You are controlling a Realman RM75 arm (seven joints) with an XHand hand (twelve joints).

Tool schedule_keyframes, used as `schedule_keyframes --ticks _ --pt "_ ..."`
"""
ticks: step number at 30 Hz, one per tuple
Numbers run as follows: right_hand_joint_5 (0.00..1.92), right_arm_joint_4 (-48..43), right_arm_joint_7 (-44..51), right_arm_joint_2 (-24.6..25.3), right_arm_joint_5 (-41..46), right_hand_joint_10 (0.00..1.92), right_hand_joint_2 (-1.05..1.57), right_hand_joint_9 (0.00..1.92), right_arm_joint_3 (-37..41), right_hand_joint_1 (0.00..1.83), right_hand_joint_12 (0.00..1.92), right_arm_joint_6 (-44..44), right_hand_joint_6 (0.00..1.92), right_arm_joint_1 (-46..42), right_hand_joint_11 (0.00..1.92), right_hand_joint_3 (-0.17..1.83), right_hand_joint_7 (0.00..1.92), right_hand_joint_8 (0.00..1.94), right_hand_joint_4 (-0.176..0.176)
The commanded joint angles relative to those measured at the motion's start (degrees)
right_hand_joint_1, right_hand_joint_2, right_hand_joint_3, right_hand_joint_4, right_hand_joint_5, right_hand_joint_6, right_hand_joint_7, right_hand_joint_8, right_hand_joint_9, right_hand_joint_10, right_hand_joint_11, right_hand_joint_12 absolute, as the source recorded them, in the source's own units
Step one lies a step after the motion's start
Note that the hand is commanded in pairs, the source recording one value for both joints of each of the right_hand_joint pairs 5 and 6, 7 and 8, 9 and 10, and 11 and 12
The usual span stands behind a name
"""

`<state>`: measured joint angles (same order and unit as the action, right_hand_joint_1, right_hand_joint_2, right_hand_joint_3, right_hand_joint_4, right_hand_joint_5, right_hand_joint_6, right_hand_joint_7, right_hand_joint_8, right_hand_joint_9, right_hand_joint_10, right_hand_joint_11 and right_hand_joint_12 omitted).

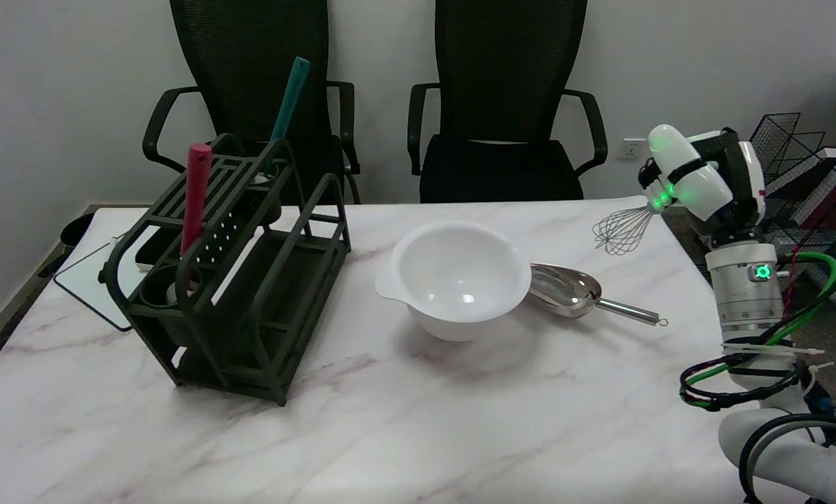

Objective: Place the whisk into the mixing bowl.

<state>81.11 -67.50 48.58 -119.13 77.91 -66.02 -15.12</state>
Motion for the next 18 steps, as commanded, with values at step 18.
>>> schedule_keyframes --ticks 18 --pt "1.92 2.0 2.4 -1.0 2.0 1.92 1.36 1.92 -4.9 1.12 1.92 7.8 1.92 5.4 1.92 0.46 1.92 1.92 0.000"
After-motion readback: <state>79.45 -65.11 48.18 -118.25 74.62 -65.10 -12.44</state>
